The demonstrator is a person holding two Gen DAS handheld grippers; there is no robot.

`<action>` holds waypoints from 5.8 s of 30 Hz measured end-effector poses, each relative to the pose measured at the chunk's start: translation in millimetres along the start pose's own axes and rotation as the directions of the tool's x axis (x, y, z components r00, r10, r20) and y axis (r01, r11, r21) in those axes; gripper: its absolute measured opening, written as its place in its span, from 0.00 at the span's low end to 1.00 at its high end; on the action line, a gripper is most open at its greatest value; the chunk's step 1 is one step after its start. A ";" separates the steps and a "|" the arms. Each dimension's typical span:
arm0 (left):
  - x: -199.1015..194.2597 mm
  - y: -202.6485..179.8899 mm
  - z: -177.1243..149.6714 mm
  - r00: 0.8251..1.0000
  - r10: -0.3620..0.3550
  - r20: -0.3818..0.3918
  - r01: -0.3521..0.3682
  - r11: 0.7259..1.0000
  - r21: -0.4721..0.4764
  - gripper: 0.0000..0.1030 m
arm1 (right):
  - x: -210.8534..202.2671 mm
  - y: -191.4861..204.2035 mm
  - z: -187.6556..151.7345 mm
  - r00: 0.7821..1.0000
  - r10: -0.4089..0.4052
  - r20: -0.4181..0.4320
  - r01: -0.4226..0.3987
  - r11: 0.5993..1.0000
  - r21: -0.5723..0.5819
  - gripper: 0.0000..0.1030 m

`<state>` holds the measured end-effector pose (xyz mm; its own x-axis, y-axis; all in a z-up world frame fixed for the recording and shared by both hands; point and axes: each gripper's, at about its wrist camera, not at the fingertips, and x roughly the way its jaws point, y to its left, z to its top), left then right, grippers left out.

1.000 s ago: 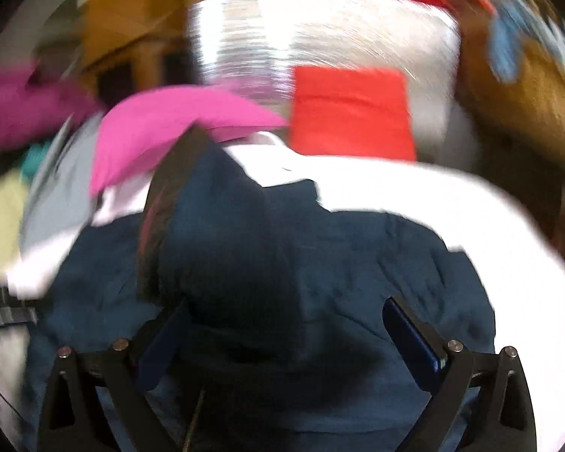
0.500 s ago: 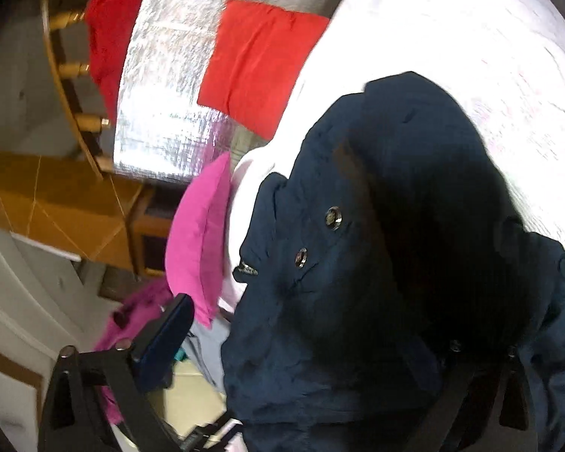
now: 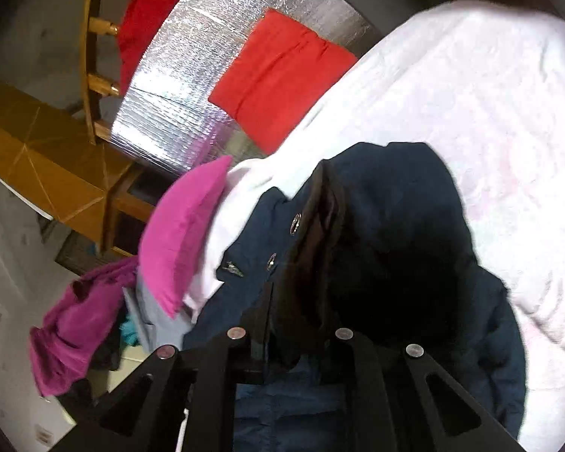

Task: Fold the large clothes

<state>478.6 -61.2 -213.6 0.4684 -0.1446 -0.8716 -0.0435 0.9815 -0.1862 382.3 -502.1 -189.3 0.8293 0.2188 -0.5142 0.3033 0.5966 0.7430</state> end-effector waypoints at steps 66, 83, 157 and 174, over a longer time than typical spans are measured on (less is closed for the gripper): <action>-49.4 -29.5 16.0 0.962 0.003 0.274 -0.024 0.997 0.076 0.72 | -34.0 13.7 10.3 0.999 -0.027 -0.022 0.023 0.985 -0.173 0.71; 20.1 -33.5 -10.0 0.913 -0.384 -0.136 0.357 0.915 -0.188 0.72 | 55.0 -28.3 -44.1 0.974 0.080 -0.210 -0.020 0.963 0.269 0.71; 32.8 26.8 31.7 0.997 -0.070 -0.034 0.064 0.987 -0.147 0.54 | 32.7 -40.1 21.7 0.948 -0.315 -0.043 0.300 0.932 -0.204 0.43; -50.3 -25.5 14.5 0.963 -0.063 0.261 0.040 0.995 0.092 0.61 | -10.9 35.3 -6.9 0.990 -0.140 0.025 0.140 0.915 -0.378 0.33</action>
<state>469.0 -77.1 -158.4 0.6843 -0.1682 -0.7095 0.0565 0.9823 -0.1784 380.7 -478.1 -160.4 0.7901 0.1132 -0.6024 0.2156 0.8687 0.4460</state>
